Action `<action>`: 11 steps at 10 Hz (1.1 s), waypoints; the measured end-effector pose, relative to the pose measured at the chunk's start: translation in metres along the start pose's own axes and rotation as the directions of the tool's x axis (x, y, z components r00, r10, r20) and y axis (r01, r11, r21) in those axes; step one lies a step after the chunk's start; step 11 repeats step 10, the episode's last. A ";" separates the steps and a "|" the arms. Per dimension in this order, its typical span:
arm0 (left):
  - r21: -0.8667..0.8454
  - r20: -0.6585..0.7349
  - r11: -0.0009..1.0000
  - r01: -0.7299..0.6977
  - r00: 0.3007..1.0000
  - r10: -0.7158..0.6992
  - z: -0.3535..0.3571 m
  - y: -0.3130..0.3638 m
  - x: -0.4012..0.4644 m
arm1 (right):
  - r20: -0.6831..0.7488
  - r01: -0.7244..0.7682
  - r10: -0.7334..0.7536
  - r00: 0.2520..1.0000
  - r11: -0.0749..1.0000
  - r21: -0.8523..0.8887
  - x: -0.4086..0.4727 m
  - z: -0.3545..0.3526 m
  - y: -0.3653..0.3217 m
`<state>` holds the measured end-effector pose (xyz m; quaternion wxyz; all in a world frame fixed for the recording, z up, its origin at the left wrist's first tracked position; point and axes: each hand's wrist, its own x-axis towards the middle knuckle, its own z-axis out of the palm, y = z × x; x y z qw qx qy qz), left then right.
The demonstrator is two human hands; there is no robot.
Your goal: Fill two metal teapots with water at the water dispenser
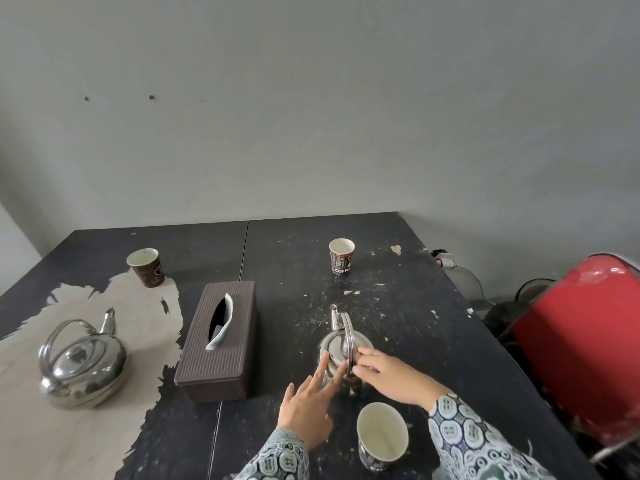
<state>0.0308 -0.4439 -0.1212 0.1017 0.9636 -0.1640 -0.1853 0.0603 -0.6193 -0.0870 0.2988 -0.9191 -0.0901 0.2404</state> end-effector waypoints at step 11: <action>-0.345 -0.030 0.936 0.067 0.996 -0.082 -0.075 0.013 0.034 | -0.151 -0.110 0.131 0.980 0.984 0.138 0.024 -0.039 0.010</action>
